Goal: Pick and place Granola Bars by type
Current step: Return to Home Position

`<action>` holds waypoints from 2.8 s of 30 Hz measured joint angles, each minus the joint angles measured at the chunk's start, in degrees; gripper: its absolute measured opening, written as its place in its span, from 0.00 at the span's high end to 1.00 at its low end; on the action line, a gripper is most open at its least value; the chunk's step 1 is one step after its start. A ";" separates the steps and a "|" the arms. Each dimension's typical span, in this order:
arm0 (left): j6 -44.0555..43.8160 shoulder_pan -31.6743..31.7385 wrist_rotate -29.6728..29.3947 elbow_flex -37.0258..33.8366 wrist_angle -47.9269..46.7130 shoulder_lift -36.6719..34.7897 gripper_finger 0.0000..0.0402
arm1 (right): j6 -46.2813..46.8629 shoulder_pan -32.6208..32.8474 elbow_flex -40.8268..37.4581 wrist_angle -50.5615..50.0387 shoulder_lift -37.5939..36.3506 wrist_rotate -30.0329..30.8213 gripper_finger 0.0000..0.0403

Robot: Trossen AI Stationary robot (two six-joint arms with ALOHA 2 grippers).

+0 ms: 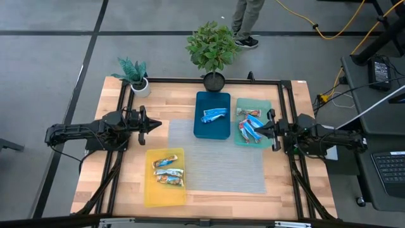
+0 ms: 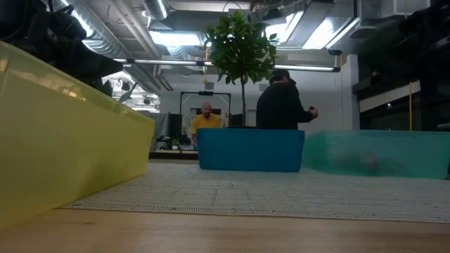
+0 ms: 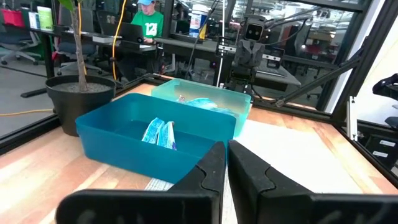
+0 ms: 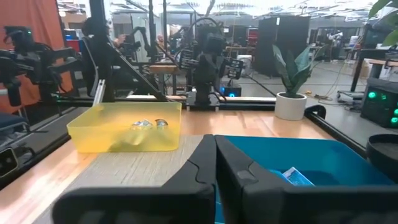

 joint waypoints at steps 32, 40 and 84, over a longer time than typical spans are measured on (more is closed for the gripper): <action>0.00 0.00 -2.93 0.02 0.00 -0.01 0.98 | -6.08 0.00 0.00 -0.42 0.04 2.06 0.97; 0.00 -0.02 -2.95 0.02 0.00 -0.02 0.97 | -6.08 0.00 0.00 -0.39 0.04 2.08 0.95; 0.00 -0.01 -2.97 0.03 0.00 -0.02 0.98 | -6.07 0.02 0.00 -0.34 0.04 2.12 0.95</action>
